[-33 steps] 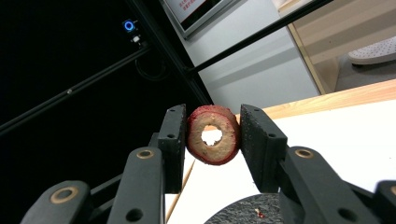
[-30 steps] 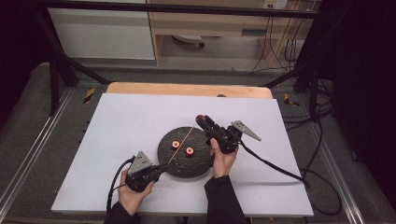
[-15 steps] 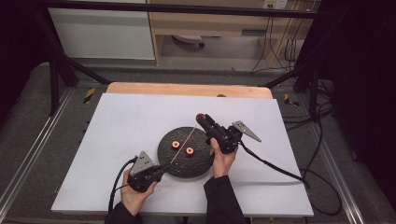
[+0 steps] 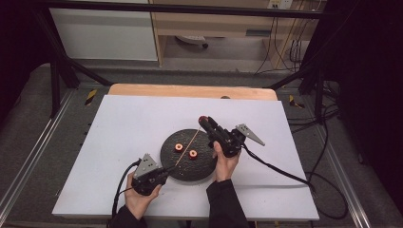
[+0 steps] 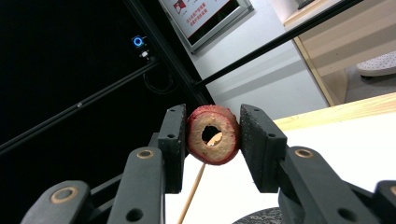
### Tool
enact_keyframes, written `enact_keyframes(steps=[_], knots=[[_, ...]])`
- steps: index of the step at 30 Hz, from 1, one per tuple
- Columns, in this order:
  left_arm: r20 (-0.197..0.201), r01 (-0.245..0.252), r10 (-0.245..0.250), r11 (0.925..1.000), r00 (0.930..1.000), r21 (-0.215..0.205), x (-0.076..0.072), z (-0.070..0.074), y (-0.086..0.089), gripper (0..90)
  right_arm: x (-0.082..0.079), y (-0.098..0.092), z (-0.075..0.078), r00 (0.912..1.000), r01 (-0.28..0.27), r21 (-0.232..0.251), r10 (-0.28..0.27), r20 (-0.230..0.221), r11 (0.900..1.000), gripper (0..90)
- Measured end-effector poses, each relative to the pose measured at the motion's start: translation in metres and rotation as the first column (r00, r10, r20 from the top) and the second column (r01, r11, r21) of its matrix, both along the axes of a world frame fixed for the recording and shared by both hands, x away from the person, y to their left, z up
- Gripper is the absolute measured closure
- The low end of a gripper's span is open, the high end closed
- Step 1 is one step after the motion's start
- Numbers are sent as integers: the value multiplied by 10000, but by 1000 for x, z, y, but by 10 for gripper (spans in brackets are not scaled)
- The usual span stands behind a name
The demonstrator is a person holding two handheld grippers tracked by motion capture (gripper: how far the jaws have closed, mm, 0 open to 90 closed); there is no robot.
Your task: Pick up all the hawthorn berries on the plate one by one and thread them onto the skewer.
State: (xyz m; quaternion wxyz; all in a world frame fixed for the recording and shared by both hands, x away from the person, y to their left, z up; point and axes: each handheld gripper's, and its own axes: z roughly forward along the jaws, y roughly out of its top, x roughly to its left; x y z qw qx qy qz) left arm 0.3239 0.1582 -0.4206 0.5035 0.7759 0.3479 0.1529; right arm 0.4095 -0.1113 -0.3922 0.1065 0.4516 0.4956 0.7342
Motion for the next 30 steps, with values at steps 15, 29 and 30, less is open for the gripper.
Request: enact_keyframes(steps=[15, 29, 30], knots=[[88, -282, 285, 9991, 9996, -321, 1, 3, -8, 880, -2, 3, -3, 9999, -103, 235, 104, -30, 9997, 630], [155, -453, 462, 9976, 9988, -532, 6, 9, -15, 881, -5, 6, -7, 9994, -318, 263, 321, -106, 9991, 631], [138, -454, 462, 9974, 9988, -554, 6, 10, -15, 881, -5, 6, -7, 9994, -330, 292, 333, -95, 9990, 631]])
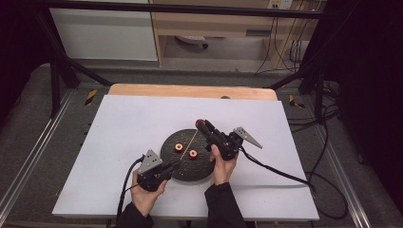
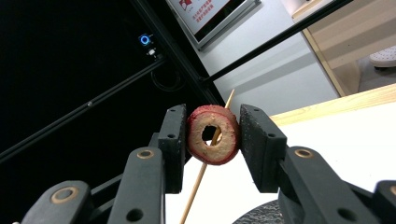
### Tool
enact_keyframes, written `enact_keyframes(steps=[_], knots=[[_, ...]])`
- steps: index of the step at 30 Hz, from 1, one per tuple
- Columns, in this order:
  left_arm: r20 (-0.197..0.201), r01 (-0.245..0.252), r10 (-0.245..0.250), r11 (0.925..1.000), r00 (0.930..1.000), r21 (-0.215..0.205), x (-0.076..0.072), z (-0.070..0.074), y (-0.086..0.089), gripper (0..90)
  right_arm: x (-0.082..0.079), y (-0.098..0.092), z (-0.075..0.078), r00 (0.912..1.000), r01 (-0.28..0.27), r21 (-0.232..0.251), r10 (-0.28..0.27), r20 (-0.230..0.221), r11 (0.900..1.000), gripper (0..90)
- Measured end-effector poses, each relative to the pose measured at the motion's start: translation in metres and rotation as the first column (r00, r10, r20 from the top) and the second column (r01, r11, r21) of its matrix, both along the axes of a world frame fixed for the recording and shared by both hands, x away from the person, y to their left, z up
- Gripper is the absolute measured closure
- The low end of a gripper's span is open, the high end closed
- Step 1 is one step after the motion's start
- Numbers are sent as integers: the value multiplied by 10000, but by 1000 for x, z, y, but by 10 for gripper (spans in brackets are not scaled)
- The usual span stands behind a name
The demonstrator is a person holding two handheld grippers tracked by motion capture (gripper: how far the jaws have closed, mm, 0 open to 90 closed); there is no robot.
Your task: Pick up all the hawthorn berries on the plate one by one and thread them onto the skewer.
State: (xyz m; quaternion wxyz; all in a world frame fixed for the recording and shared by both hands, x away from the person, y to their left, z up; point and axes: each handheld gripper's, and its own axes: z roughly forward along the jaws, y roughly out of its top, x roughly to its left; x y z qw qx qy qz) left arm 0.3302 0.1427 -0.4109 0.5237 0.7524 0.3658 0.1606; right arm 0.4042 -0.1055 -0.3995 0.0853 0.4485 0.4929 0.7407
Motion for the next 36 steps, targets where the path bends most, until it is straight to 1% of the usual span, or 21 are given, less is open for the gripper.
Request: enact_keyframes(steps=[11, 24, 33, 36], knots=[[97, 0, 1, 10000, 10000, -15, 7, 7, -6, 881, -3, 1, 0, 9999, -110, 32, 110, -44, 9999, 631], [244, 31, -32, 10000, 9997, 49, 15, 15, -14, 881, -8, 1, -1, 9997, -232, -111, 231, -25, 9997, 632], [243, 68, -69, 10000, 9997, 44, 20, 19, -19, 881, -12, 1, -2, 9996, -278, -199, 277, -29, 9994, 632], [276, 55, -56, 10000, 9996, 55, 21, 20, -21, 882, -13, 2, -2, 9994, -319, -242, 317, -99, 9992, 632]])
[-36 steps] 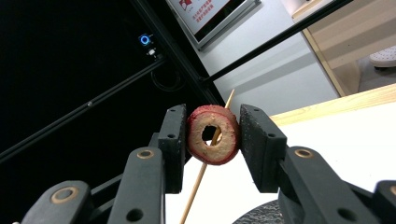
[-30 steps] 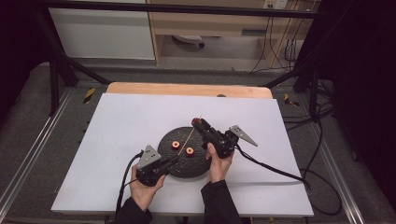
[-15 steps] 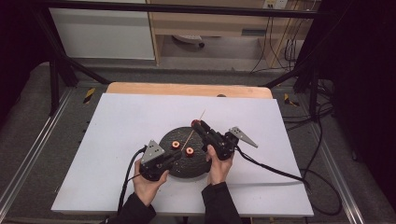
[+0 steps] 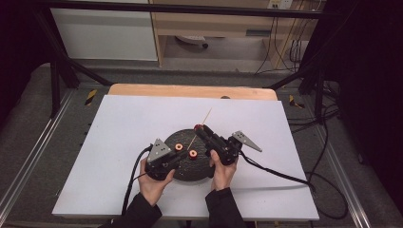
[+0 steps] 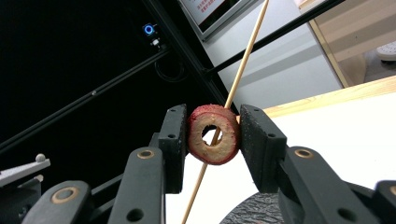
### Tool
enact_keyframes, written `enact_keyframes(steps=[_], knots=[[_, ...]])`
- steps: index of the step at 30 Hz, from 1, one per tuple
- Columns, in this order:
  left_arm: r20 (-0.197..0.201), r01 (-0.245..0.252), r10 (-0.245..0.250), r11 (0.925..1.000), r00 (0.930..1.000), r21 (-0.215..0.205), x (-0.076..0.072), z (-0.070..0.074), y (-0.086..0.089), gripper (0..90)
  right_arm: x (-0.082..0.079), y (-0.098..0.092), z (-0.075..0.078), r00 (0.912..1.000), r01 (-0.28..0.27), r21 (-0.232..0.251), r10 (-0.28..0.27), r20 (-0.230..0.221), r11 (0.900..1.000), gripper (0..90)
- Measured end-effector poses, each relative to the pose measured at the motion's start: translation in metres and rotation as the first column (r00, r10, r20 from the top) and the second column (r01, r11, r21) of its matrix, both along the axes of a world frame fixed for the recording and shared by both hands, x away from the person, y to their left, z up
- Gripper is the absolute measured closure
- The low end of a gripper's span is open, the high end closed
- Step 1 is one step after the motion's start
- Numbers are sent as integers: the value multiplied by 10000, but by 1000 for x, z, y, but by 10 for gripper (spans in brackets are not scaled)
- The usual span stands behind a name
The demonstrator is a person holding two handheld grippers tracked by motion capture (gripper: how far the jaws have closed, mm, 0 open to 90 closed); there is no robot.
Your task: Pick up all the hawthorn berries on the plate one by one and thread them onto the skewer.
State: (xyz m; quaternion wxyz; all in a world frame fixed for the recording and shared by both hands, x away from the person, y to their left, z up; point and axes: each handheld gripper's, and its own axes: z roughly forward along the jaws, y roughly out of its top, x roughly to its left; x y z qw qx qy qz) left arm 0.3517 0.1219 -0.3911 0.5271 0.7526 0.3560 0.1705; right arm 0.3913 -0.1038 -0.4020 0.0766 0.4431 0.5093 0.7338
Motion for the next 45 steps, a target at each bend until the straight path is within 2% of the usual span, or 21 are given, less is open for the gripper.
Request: enact_keyframes(steps=[10, 40, 45], knots=[[-26, 116, -115, 9999, 9999, 62, 4, 1, -8, 882, -3, -4, -2, 10000, 13, -51, -13, -23, 10000, 632], [-87, 201, -200, 9997, 9998, 118, 13, 3, -15, 883, -14, 1, -17, 9971, -635, -565, 610, -448, 9964, 630], [-55, 239, -238, 9995, 9997, 202, 11, 3, -12, 884, -14, -2, -14, 9966, -718, -803, 683, -463, 9942, 585]])
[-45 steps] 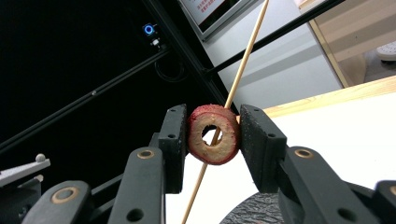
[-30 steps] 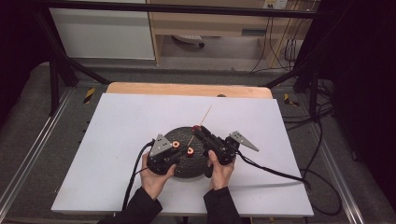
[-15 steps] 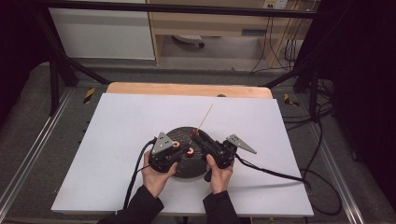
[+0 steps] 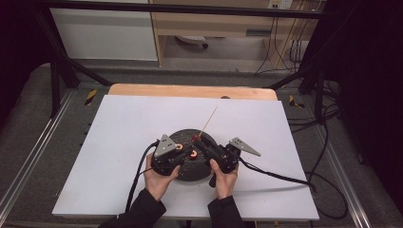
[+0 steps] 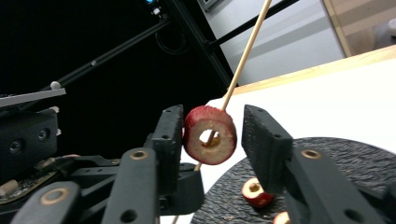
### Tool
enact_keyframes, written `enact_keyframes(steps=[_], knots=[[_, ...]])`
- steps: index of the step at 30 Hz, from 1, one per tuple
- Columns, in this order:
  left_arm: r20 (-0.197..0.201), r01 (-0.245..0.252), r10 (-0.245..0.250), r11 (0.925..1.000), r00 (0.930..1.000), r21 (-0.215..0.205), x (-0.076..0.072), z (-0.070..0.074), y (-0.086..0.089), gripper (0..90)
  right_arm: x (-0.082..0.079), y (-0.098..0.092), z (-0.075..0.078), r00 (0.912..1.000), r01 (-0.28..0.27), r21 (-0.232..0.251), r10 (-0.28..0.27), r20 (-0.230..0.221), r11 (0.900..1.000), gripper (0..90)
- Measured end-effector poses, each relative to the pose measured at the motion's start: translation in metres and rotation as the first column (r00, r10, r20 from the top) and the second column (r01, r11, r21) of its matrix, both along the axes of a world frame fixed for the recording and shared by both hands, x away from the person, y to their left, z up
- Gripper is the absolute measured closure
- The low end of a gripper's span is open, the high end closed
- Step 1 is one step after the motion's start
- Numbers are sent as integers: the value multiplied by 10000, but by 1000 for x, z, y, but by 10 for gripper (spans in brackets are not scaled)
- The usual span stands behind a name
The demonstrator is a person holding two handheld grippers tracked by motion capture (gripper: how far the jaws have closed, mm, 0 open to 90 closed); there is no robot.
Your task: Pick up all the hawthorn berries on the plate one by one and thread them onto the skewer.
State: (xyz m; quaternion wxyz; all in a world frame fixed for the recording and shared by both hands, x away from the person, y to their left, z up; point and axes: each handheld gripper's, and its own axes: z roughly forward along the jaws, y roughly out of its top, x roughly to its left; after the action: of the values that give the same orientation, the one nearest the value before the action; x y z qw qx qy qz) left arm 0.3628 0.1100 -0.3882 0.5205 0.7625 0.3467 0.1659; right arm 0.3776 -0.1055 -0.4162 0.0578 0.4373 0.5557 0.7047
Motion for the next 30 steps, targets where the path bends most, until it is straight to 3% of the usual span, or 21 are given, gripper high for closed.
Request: enact_keyframes(steps=[8, 13, 14, 15, 16, 20, 26, 30], knots=[[-64, -55, 55, 10000, 10000, 79, -4, -5, 19, 883, 1, -10, 9, 9997, -234, -953, 237, 15, 9952, 433], [-115, -118, 119, 9998, 9999, 161, -7, -8, 35, 884, 4, -16, 10, 9983, -568, -1955, 529, -253, 9791, 291], [-128, -129, 131, 9997, 9998, 196, -8, -8, 39, 883, 5, -17, 10, 9976, -675, -2162, 619, -327, 9740, 254], [-134, -141, 145, 9996, 9998, 234, -9, -9, 42, 884, 6, -18, 9, 9952, -923, -2641, 801, -564, 9601, 183], [-166, -149, 153, 9996, 9997, 236, -10, -10, 45, 884, 6, -18, 9, 9952, -923, -2641, 801, -564, 9601, 183], [-252, -193, 201, 9993, 9995, 327, -14, -13, 58, 884, 8, -21, 6, 9900, -1323, -3530, 1057, -936, 9262, 101], [-290, -235, 246, 9990, 9993, 386, -20, -16, 75, 883, 11, -24, 4, 9827, -1732, -4367, 1255, -1361, 8828, 55], [-268, -247, 257, 9990, 9993, 380, -24, -18, 84, 884, 13, -24, 3, 9779, -1939, -4708, 1315, -1625, 8607, 45]])
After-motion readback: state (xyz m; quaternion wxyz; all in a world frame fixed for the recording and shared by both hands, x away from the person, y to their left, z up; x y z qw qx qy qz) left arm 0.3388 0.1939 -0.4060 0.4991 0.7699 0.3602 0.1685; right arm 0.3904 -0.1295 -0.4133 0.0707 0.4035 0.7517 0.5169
